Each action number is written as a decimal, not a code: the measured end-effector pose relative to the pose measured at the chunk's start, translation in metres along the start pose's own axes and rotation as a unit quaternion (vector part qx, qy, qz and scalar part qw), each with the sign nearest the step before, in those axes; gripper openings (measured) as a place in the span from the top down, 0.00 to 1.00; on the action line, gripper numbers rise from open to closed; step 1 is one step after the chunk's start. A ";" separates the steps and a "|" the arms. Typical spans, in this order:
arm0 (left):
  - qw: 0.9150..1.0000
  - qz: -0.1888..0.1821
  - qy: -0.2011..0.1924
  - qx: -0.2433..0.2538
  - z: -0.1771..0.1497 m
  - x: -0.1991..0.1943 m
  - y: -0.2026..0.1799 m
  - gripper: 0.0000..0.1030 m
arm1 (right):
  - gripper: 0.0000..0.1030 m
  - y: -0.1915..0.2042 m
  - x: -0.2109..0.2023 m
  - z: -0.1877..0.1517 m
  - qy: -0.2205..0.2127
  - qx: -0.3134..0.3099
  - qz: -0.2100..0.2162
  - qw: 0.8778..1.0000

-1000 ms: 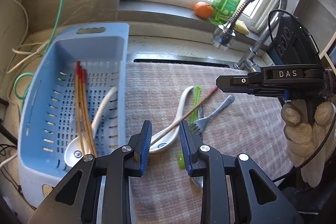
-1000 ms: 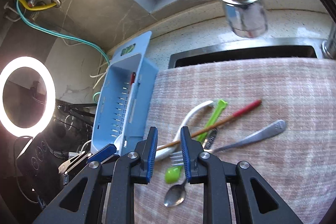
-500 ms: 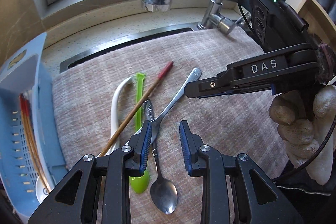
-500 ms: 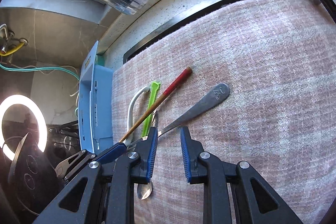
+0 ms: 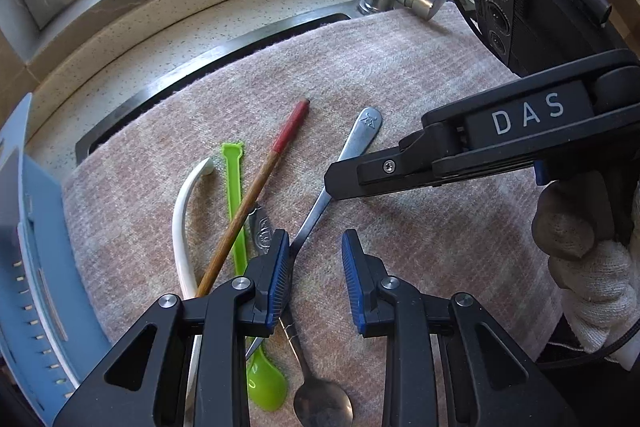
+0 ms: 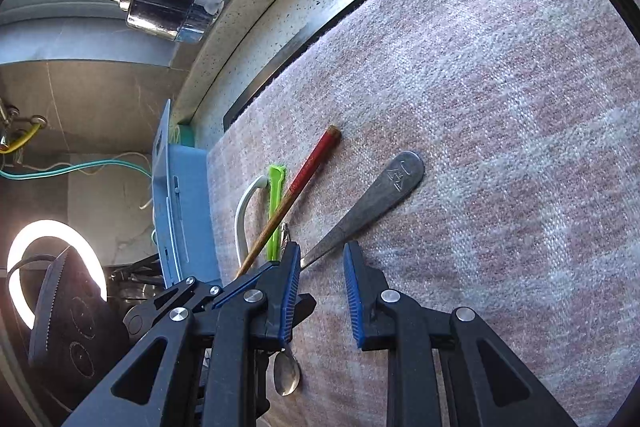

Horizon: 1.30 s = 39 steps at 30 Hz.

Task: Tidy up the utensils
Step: 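Lower the right tool onto the steel fork handle and close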

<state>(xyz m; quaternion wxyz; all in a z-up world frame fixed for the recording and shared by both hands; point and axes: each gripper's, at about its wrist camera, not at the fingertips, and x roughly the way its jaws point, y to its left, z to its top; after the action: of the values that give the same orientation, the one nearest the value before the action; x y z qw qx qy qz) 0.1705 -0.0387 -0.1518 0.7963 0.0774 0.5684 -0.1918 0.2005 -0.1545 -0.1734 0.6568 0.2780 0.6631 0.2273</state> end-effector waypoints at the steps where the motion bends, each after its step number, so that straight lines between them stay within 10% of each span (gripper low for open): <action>1: 1.000 0.003 0.003 0.003 0.003 0.003 -0.001 0.75 | 0.80 0.000 0.000 0.001 -0.001 -0.001 -0.004 1.000; 23: 0.996 -0.057 -0.020 -0.071 -0.015 0.016 -0.037 0.75 | 0.80 -0.012 -0.014 -0.009 0.050 -0.054 -0.001 0.997; 31: 0.995 0.018 -0.037 -0.095 -0.057 -0.008 -0.044 0.75 | 0.80 -0.007 -0.007 -0.026 0.078 -0.087 0.001 0.993; 39: 0.991 0.010 -0.043 -0.126 -0.087 -0.020 -0.039 0.75 | 0.80 -0.004 0.003 -0.029 0.082 -0.090 0.005 0.993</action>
<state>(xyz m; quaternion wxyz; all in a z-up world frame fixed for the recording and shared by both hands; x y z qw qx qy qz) 0.0734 -0.0406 -0.1591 0.8254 -0.0266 0.5523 -0.1137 0.1714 -0.1530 -0.1773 0.6215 0.2012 0.6901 0.3115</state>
